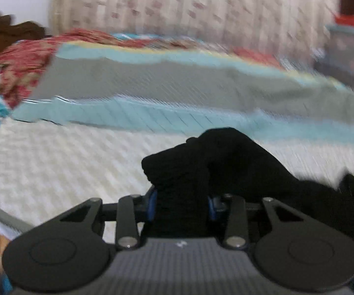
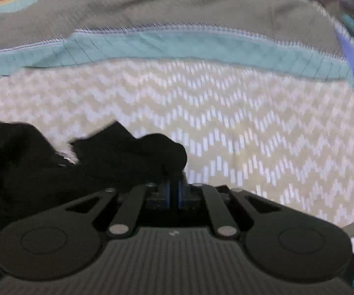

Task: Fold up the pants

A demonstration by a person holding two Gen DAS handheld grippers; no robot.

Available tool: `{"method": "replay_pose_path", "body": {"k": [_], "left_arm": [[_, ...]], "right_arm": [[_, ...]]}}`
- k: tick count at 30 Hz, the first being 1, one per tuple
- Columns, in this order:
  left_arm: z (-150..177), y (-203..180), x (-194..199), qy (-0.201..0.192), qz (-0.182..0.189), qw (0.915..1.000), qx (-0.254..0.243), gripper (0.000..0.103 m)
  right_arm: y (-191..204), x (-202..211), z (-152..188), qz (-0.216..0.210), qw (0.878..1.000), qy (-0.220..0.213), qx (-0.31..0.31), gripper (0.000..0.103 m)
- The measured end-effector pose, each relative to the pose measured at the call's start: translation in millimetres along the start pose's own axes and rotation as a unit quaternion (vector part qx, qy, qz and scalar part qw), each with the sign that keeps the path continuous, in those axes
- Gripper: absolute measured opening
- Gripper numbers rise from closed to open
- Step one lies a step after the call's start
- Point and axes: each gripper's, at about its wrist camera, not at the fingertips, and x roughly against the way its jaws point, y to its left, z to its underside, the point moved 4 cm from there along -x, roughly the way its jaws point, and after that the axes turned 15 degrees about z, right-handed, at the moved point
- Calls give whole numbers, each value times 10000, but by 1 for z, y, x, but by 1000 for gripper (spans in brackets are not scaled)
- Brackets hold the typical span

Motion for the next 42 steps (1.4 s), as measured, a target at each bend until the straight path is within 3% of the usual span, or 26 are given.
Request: {"method": "replay_pose_path", "body": {"k": [4,6,7,10,12,15,16,20,24,26,27,29,35,36,37,40,42], "left_arm": [[-28,32,11,-254,-179,9987,408,34],[-30,38,12,-222,-271,9981,504,38],[-27,40,10,-147,-317,9979,553,46],[-13,40,4,253,-419,9962,715,54],[1,34,12,385,-358,9961,707,57],[18,26,36,425,-216,9961,741,78],[23,25,47,375,-146,9962,779,80],[36,27,90,288,10,9954,909,92],[51,35,126,317,-28,9939,1058,96],[59,43,136,388,-5,9915,1242,96],[64,46,140,433,36,9898,1358,96],[74,48,143,536,120,9863,1553,96],[100,28,118,985,459,9768,1843,96],[103,24,114,1048,528,9753,1872,96],[105,19,109,1114,595,9739,1884,96],[111,8,98,1261,663,9717,1882,96],[114,6,92,1351,608,9703,1911,95]], "right_arm": [[-34,65,-6,-336,9929,-883,-726,8],[-68,108,-3,-441,9801,-1377,-1359,8],[-88,126,1,-417,9730,-1587,-1624,8],[-140,174,32,-78,9525,-2043,-2259,8],[-166,192,65,210,9435,-2019,-2621,8],[-190,201,116,824,9392,-1776,-2822,8],[-197,200,132,996,9370,-1663,-2905,8],[-217,173,186,1331,9260,-857,-3427,8],[-204,131,208,1577,9375,33,-3101,17],[-211,127,213,1699,9264,-46,-3360,52],[-216,130,218,1690,9181,-90,-3584,57],[-228,138,222,1662,8997,-208,-4031,57],[-260,170,215,2444,8528,-987,-4509,57],[-261,175,208,2420,8539,-1129,-4466,58],[-260,175,198,2285,8626,-1233,-4342,58],[-237,158,159,1477,9116,-1211,-3641,61],[-210,135,135,779,9469,-903,-2987,76]]}}
